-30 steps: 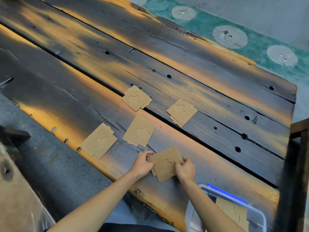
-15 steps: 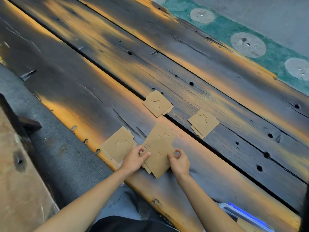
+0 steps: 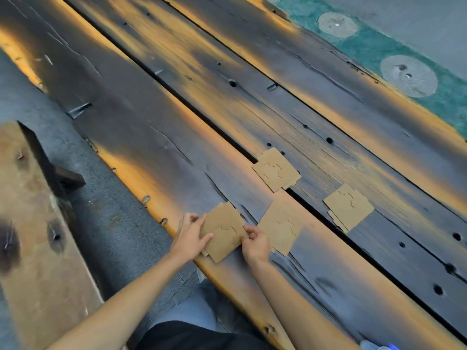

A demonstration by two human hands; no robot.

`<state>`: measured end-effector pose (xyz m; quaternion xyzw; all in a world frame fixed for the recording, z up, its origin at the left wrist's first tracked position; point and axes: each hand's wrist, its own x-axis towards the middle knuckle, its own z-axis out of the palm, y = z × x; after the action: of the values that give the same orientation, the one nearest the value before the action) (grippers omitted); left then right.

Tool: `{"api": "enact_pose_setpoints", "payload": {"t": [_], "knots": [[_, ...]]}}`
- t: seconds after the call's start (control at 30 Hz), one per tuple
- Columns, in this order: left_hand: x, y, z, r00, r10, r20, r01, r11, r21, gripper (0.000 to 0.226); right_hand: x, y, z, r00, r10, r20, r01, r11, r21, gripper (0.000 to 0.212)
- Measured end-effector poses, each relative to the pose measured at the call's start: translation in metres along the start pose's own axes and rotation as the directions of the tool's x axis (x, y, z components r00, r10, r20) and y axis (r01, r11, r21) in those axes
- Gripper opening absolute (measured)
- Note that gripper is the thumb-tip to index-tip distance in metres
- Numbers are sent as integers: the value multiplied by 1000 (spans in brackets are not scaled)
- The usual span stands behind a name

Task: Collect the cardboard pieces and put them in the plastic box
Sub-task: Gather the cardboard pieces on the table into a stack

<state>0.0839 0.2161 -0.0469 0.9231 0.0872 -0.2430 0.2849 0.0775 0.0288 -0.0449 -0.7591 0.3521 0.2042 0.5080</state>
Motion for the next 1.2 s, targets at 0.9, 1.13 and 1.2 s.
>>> {"api": "enact_pose_setpoints", "payload": {"t": [0.9,1.13,1.2], "knots": [[61,6,-21,921,-98,378,92,995,34,43,13,-15,4,901,385,201,-416,632,654,20],[67,73,-3,884,-24,467,217,906,-364,15,29,-10,-46,943,329,57,-267,642,719,44],[68,94,6,891,-1,455,192,907,-375,18,35,-5,-60,945,325,12,-241,674,698,51]]}}
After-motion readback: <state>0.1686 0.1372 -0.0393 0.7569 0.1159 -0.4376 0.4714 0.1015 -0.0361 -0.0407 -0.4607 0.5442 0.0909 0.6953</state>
